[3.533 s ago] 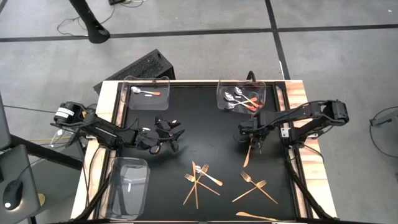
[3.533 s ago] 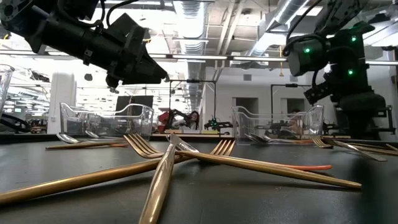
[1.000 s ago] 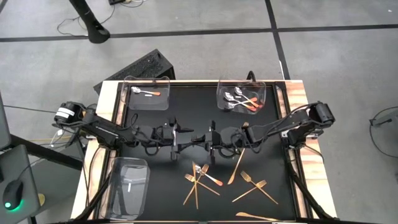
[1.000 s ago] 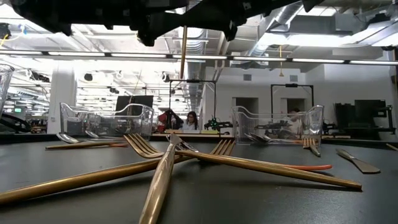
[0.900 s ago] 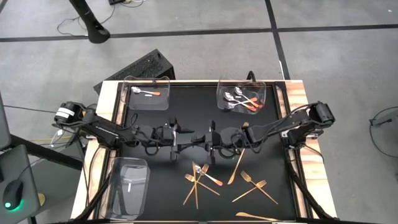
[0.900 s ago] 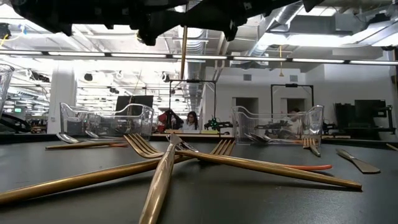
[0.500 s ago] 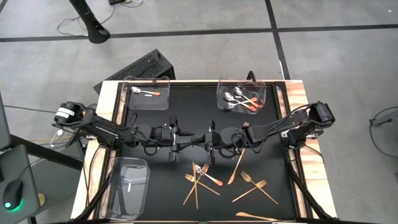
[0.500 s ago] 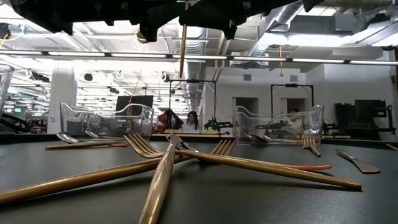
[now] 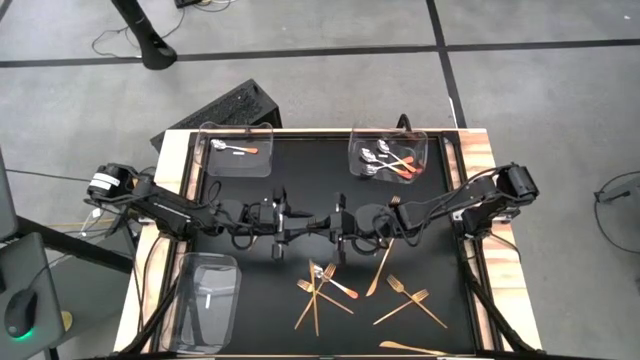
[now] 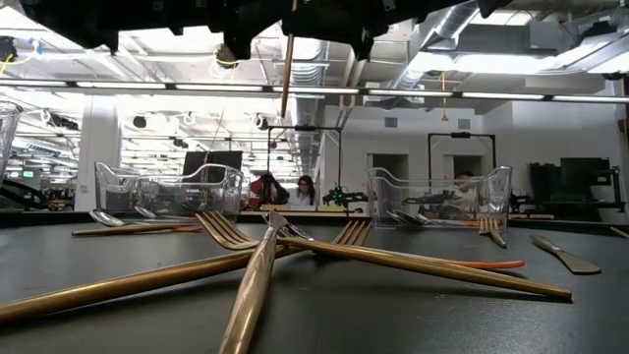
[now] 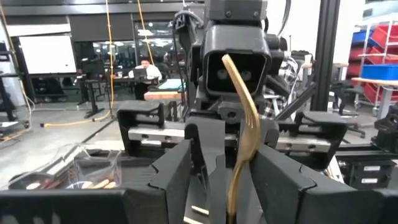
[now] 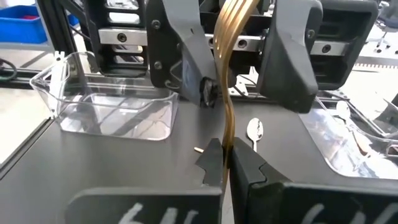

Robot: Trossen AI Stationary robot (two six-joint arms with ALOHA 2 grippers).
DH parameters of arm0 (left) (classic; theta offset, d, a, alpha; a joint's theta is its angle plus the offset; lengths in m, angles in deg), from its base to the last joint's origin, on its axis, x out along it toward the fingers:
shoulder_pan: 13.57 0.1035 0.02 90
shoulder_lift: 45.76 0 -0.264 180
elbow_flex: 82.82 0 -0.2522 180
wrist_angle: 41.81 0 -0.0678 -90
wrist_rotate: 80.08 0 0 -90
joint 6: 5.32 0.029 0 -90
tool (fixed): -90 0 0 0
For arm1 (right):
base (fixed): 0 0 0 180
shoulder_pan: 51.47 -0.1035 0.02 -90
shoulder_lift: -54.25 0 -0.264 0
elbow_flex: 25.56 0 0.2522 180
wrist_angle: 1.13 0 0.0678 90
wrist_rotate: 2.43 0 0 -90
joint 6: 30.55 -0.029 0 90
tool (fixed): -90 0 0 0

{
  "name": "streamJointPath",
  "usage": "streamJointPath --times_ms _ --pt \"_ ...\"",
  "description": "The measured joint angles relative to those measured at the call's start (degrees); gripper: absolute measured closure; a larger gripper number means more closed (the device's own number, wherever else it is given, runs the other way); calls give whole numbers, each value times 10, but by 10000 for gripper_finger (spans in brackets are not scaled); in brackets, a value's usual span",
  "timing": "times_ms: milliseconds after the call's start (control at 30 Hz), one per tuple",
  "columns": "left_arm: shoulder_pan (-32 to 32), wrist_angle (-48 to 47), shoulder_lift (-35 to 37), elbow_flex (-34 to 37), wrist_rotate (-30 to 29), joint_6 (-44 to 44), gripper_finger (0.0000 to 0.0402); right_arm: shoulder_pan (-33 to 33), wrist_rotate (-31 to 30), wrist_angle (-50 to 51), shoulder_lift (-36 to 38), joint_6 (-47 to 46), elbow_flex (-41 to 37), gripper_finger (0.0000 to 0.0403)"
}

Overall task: Sort silverware by color (type)
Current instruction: Put the gold fork into the bottom left transparent bin

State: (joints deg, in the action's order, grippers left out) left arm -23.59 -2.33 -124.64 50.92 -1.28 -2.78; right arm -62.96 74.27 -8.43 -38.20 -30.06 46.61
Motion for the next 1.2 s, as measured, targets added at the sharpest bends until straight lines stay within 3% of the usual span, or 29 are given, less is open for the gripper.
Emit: streamJointPath --times_ms 400,500,667,800,1067,1133,1200 --pt "5 -13 -49 -34 4 14 266 -2 0 0 -1 0 0 388" --pt "8 -21 -47 -34 4 14 297 -4 -1 6 -1 1 0 387" --pt "8 -29 -44 -34 3 28 383 -4 -4 7 -1 -5 0 375" --pt "7 -62 -38 -34 -25 31 398 -4 -11 15 -1 -20 0 347" --pt "-9 -252 41 -33 -180 5 401 -7 -130 77 -1 -84 0 317" --pt "-18 -338 81 -37 -225 -51 401 -6 -150 90 -1 -96 0 316" --pt "-26 -470 127 -53 -231 -131 401 -3 -151 99 -1 -102 0 316"
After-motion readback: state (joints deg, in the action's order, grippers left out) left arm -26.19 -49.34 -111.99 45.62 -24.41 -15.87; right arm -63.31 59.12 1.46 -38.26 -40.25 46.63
